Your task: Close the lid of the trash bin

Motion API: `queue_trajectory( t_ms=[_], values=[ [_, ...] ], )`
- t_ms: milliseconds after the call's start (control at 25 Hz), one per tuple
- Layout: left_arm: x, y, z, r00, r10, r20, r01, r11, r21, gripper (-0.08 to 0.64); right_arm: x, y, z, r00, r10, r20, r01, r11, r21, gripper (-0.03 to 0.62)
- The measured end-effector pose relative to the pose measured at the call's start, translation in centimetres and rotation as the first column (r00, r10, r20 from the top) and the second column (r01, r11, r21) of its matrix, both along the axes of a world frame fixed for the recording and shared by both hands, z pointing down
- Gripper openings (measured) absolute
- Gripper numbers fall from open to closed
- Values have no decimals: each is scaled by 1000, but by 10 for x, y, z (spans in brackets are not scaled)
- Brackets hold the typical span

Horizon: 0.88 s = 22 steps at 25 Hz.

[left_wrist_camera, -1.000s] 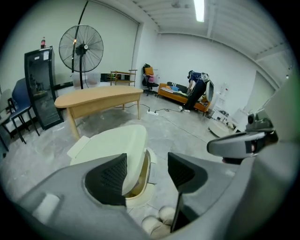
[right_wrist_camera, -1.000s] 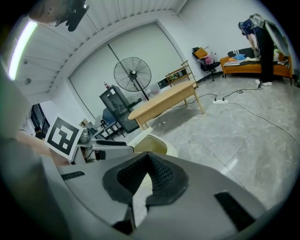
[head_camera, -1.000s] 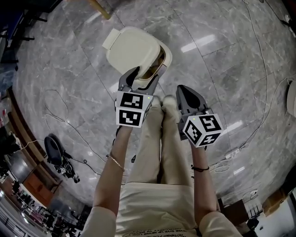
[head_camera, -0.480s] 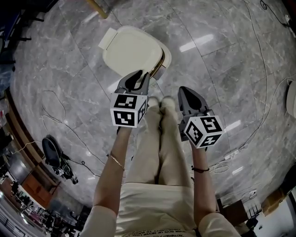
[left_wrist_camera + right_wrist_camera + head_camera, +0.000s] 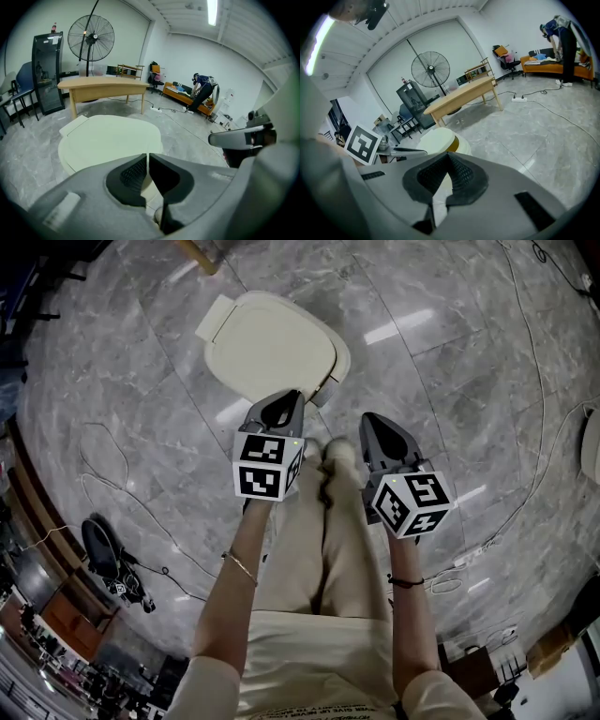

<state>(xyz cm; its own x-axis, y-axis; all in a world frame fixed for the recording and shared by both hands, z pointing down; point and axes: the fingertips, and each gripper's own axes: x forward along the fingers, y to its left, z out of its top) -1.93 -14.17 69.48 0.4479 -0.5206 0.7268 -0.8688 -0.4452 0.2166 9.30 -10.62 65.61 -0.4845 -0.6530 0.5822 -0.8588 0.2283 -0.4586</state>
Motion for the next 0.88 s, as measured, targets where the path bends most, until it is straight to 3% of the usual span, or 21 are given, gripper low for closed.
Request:
queue_trajectory(
  t_ms=[880],
  values=[
    [5, 4, 34, 999, 43, 26, -42, 999, -32, 23, -6, -15, 21, 1000, -18, -10, 18, 1000, 2, 5]
  ],
)
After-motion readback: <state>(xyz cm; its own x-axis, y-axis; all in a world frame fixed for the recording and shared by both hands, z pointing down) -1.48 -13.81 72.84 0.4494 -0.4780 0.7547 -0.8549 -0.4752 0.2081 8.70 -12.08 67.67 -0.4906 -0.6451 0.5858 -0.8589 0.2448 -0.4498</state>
